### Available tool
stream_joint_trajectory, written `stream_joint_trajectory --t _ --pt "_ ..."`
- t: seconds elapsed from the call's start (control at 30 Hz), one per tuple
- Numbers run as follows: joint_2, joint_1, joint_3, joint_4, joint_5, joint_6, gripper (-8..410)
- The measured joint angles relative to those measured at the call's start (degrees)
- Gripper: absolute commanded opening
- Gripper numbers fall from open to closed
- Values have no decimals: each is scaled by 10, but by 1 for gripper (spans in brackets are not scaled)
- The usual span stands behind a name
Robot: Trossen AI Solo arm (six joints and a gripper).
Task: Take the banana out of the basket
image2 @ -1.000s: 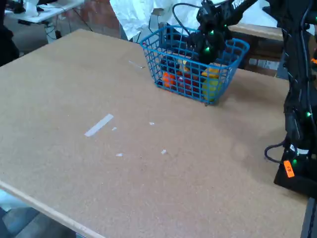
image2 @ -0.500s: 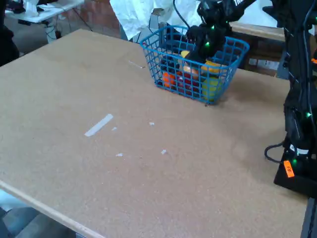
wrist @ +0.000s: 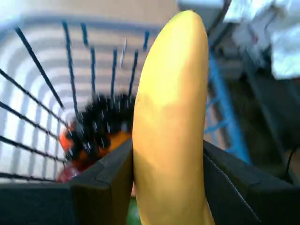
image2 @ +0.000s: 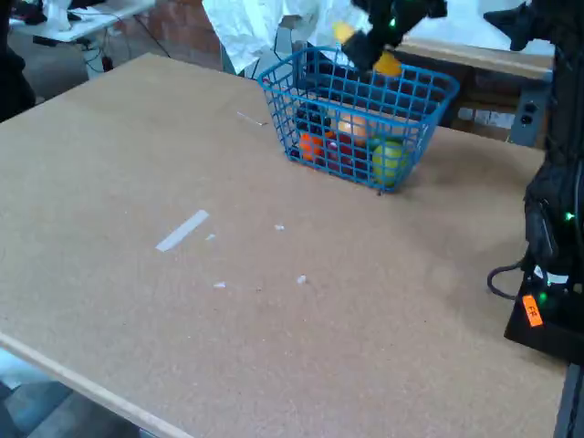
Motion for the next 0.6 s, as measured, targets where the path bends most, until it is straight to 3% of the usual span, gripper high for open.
stream_joint_trajectory --t 0.33,0.6 --pt "-123 8 0 -2 -79 41 -1" --pt "-159 54 0 -40 -122 20 -1"
